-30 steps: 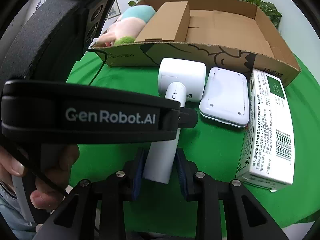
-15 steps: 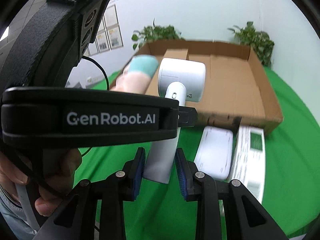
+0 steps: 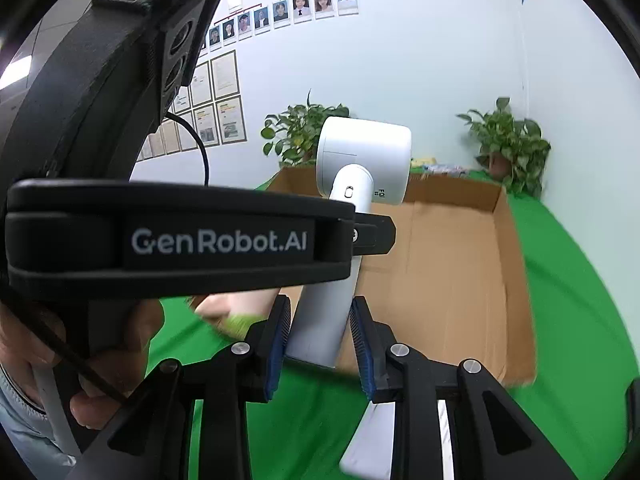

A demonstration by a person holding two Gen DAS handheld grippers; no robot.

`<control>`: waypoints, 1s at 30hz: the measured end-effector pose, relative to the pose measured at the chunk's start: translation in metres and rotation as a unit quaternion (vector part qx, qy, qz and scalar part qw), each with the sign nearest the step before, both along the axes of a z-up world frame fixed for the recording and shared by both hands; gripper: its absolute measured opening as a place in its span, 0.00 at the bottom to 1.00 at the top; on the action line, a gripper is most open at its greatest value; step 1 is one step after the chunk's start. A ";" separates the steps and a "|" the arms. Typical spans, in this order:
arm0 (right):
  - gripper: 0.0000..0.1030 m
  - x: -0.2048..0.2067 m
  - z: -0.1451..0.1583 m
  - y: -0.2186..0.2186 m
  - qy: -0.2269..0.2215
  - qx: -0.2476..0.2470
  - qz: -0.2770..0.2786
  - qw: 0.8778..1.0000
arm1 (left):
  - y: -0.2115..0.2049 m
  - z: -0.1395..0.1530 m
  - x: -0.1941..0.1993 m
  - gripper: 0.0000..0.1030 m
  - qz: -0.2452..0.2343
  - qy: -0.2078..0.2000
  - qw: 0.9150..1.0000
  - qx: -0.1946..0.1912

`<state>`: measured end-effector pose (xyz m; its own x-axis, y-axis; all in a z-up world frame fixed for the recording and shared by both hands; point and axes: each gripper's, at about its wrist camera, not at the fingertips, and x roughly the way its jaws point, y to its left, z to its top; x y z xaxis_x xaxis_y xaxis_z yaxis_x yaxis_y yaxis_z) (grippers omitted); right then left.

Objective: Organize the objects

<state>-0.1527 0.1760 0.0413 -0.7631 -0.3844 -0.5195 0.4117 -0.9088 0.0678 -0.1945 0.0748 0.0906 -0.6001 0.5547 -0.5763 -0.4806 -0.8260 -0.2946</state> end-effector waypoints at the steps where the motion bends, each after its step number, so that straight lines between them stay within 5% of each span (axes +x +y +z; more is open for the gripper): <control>1: 0.27 -0.008 0.003 0.000 0.000 -0.001 0.001 1.000 | 0.001 0.002 -0.009 0.35 0.000 0.000 1.000 -0.002; 6: 0.27 -0.044 -0.002 -0.002 -0.028 -0.008 0.009 1.000 | 0.005 -0.015 -0.041 0.35 0.007 -0.019 1.000 -0.016; 20: 0.27 -0.133 -0.104 0.013 -0.155 -0.050 0.020 0.986 | 0.031 -0.118 -0.104 0.35 0.020 -0.117 0.990 -0.082; 30: 0.26 -0.147 -0.142 0.013 -0.202 -0.080 0.026 0.976 | 0.040 -0.149 -0.114 0.37 0.042 -0.159 0.979 -0.119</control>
